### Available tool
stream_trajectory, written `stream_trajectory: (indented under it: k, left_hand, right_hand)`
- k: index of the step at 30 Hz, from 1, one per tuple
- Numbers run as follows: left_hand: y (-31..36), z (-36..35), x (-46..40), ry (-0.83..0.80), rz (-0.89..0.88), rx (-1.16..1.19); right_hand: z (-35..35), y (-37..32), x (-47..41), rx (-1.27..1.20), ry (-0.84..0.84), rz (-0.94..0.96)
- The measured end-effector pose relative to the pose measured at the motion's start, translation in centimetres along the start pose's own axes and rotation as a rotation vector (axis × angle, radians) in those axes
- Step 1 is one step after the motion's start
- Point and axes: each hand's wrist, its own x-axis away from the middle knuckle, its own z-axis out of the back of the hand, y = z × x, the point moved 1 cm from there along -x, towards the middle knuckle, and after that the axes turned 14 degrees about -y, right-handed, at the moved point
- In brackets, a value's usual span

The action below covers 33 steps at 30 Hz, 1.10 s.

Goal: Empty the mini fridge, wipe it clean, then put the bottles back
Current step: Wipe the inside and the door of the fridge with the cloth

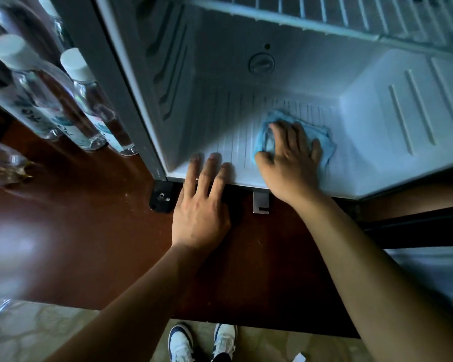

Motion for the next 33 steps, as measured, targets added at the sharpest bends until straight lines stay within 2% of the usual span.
stream_trajectory:
  k: [7,17,22,28,33]
  left_hand:
    - [0.2,0.4,-0.1,-0.023,0.015,0.016]
    - [0.1,0.2,0.1,0.013,0.022,0.012]
    - [0.2,0.2,0.4,0.034,0.018,0.004]
    - [0.9,1.9,0.3,-0.016,0.060,-0.059]
    - [1.6,3.6,-1.5,0.056,0.004,-0.126]
  right_hand:
    - [0.2,-0.2,-1.2,0.120,0.062,0.024]
    - [-0.1,0.2,0.4,-0.005,-0.023,0.032]
    - [-0.5,0.4,4.7,0.010,-0.024,0.044]
    - [-0.3,0.8,7.0,0.019,-0.015,0.031]
    - [-0.8,0.3,7.0,0.018,-0.033,-0.010]
